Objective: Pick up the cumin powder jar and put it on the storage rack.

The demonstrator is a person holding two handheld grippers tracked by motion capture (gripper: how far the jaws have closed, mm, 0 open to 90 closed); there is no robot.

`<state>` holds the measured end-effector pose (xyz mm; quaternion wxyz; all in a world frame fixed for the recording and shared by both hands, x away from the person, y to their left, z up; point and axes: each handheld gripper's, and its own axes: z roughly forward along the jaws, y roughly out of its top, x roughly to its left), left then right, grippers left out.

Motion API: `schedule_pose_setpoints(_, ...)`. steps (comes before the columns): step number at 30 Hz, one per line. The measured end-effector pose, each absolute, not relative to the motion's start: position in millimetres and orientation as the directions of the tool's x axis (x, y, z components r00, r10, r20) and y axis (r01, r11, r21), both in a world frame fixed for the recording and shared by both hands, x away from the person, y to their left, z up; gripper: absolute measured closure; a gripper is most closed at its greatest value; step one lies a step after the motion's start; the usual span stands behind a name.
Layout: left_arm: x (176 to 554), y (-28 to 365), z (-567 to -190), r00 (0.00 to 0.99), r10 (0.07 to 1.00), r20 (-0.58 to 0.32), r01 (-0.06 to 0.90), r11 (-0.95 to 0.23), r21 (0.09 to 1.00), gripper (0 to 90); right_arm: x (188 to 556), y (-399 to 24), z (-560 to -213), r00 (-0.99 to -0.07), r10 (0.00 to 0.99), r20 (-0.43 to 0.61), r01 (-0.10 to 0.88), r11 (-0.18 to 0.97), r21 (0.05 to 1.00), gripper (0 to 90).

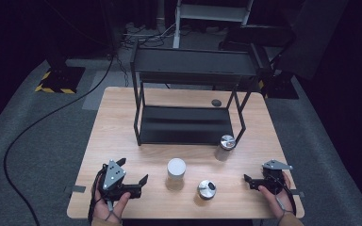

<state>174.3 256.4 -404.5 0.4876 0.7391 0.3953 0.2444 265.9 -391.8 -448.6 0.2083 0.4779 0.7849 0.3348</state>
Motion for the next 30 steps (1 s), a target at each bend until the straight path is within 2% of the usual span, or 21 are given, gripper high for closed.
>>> schedule_pose_setpoints(30,185,212,-389,0.631,0.776,0.000,0.269,-0.218,0.938,4.8,266,-392,-449,-0.457,0.890,-0.008,0.610,0.319,0.725,2.3)
